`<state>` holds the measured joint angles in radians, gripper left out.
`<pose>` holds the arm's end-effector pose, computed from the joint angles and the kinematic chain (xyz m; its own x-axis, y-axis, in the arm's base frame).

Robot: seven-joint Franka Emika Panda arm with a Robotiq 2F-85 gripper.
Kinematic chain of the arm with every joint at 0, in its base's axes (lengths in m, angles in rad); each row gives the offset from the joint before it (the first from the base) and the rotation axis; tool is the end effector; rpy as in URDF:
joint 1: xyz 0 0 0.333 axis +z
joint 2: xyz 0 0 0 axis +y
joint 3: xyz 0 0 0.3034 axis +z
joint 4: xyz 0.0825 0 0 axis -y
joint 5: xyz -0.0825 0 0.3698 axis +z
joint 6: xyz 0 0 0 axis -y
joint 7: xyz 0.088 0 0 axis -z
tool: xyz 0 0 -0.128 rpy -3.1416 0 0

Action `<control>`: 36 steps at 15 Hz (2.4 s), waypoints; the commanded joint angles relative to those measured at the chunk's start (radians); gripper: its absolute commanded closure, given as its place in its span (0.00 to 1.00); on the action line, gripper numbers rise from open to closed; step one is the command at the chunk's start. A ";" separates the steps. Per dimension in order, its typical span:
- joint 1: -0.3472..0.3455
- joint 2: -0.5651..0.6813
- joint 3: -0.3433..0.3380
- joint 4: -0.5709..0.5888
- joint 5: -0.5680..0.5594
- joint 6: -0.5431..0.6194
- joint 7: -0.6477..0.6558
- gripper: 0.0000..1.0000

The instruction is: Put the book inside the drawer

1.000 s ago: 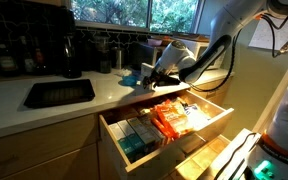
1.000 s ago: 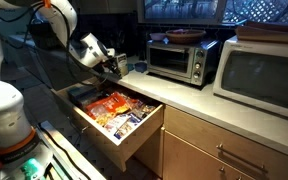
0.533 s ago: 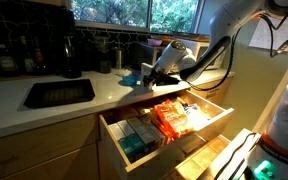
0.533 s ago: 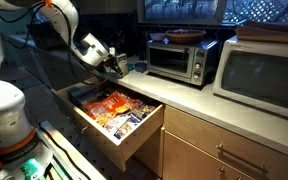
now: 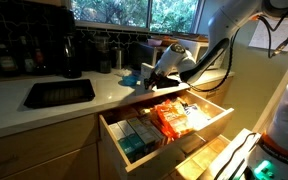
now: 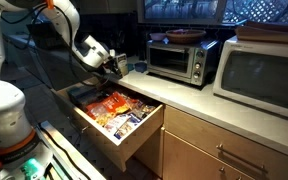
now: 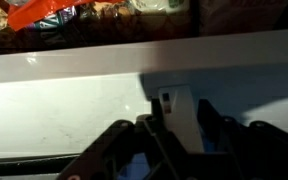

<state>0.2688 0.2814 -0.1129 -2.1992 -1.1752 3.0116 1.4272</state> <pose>0.5449 0.1521 0.2668 0.8016 -0.1056 0.5885 -0.1159 -0.9931 -0.0202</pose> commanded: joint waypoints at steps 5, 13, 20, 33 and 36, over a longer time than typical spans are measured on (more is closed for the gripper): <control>-0.007 0.001 -0.002 -0.010 -0.032 0.021 -0.039 0.63; -0.021 -0.008 0.016 -0.040 0.008 0.016 -0.180 0.63; -0.035 -0.056 0.041 -0.077 0.069 -0.001 -0.297 0.92; -0.097 -0.368 0.244 -0.347 0.797 -0.199 -0.885 0.92; -0.076 -0.470 0.276 -0.347 1.019 -0.386 -1.067 0.92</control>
<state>0.1752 -0.0492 0.1393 -2.5077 -0.3323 2.7791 0.5124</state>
